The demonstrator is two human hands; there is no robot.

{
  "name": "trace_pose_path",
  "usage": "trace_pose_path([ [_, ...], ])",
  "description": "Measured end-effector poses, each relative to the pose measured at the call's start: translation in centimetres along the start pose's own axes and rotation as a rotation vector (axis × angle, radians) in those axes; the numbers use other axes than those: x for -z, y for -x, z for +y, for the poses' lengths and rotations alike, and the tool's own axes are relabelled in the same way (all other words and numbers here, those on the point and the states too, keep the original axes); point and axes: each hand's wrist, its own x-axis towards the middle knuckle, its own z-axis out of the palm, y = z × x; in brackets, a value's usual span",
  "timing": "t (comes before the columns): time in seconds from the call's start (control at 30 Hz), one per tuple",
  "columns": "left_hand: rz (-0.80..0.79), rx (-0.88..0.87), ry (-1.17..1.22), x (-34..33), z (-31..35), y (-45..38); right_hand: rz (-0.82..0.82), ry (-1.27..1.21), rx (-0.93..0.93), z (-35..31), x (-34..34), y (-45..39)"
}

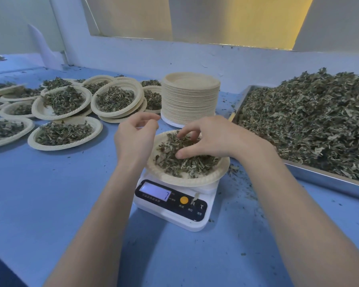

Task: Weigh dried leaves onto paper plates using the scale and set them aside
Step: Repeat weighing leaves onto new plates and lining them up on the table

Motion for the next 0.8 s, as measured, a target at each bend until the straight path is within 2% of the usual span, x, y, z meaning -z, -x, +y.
trace_pose_path([
  [0.23,-0.029,0.06,-0.021,0.4,-0.7,-0.6,0.126,-0.073,-0.083,1.9,1.6,0.8],
  [0.27,-0.048,0.081,-0.035,0.4,-0.9,-0.7,0.07,-0.061,-0.112,2.5,1.9,1.1],
  [0.4,-0.145,0.165,-0.145,0.1,-1.4,-1.0,-0.341,-0.06,-0.187,4.0,2.6,2.1],
  [0.47,-0.211,0.211,-0.158,-0.2,-1.4,-1.1,-0.407,-0.117,-0.165,4.3,2.2,2.0],
  [0.6,-0.281,0.252,-0.092,-0.7,-1.0,-0.8,-0.394,-0.138,-0.072,4.4,1.2,1.4],
  [0.8,-0.191,0.277,-0.047,1.2,-0.3,-2.5,-0.274,-0.179,0.054,3.6,0.6,0.0],
])
